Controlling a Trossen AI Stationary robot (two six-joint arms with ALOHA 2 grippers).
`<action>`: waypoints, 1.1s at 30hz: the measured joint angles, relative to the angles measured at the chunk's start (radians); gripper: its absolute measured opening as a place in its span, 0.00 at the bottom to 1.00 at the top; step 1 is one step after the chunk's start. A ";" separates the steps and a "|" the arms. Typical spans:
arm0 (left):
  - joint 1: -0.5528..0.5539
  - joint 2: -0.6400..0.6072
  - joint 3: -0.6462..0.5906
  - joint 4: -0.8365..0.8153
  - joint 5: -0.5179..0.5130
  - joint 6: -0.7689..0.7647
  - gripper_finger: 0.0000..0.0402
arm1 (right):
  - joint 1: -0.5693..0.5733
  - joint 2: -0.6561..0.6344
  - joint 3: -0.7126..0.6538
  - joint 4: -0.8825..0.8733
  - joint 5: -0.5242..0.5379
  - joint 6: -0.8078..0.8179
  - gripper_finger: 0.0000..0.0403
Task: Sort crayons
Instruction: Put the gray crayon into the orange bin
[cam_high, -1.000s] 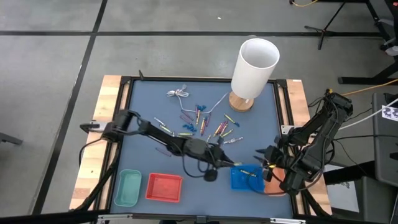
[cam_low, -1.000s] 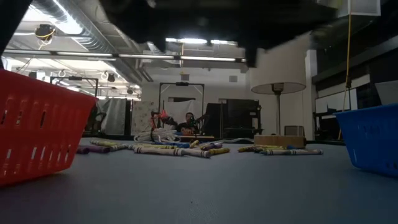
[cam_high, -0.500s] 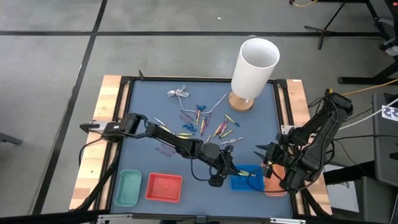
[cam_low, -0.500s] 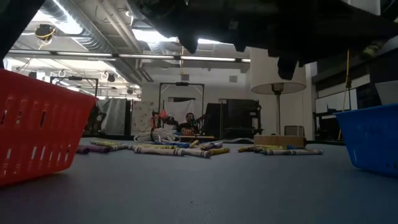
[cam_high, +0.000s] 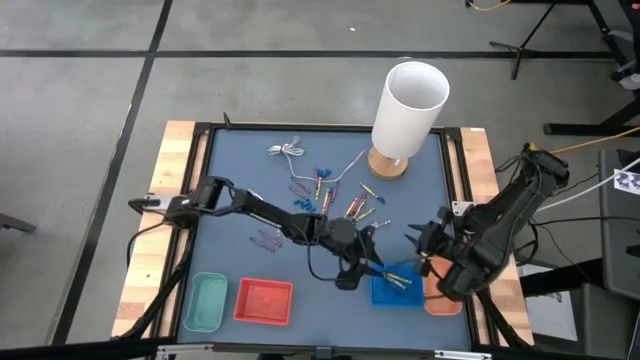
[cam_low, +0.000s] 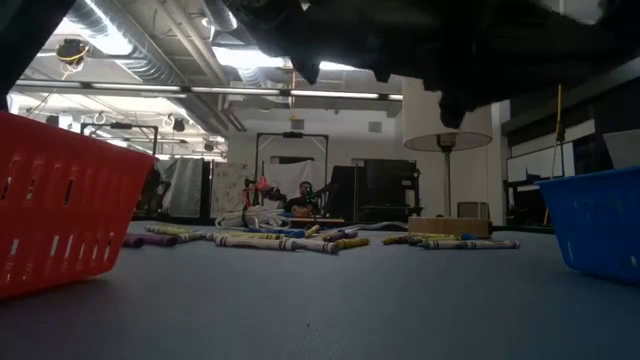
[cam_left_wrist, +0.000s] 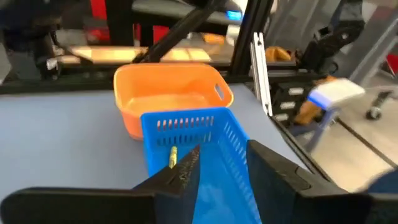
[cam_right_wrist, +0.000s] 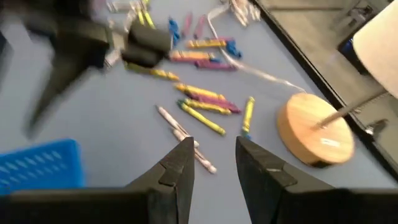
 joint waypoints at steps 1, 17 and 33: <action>0.010 -0.015 0.000 -0.022 0.023 0.001 0.29 | -0.026 0.000 0.000 0.000 -0.024 -0.039 0.29; 0.105 -0.320 -0.099 -0.425 -0.008 0.154 0.29 | -0.380 -0.081 -0.071 0.272 -0.381 -0.767 0.29; 0.130 -0.741 -0.643 -0.319 -0.397 -0.026 0.29 | -0.835 -0.128 -0.332 0.700 -0.895 -1.154 0.29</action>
